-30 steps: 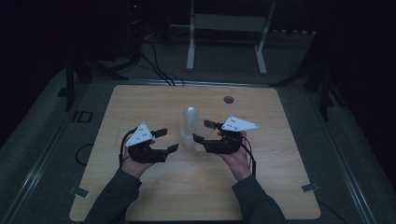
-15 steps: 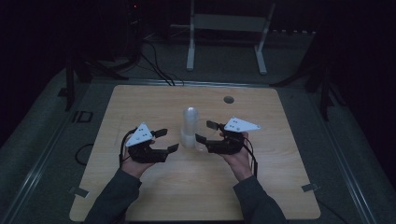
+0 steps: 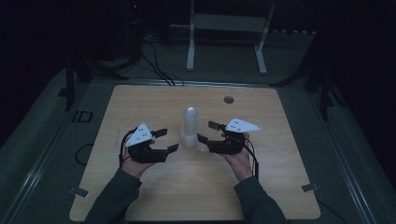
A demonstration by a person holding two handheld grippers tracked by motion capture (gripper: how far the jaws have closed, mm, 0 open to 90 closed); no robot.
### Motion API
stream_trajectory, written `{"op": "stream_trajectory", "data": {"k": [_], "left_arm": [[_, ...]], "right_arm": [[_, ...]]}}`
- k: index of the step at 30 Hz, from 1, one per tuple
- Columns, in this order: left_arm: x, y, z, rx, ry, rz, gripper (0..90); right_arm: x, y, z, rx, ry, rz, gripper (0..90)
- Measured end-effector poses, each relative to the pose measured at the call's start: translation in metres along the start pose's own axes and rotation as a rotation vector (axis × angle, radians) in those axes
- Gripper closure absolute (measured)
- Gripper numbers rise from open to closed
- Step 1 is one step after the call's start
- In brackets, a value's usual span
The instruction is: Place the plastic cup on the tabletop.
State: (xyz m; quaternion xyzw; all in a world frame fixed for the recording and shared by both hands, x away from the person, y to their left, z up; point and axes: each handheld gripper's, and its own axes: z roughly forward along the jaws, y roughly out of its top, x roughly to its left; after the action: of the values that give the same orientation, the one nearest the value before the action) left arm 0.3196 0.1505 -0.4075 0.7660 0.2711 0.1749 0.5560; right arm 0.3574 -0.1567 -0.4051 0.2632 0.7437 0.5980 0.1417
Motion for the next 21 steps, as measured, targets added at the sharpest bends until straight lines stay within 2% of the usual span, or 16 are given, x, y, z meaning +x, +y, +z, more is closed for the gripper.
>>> {"op": "stream_trajectory", "data": {"k": [21], "left_arm": [[0.0,0.0,0.0,0.0,-0.001,0.001,27.1]], "right_arm": [[-0.007,-0.012,-0.001,0.012,-0.016,0.003,27.7]]}}
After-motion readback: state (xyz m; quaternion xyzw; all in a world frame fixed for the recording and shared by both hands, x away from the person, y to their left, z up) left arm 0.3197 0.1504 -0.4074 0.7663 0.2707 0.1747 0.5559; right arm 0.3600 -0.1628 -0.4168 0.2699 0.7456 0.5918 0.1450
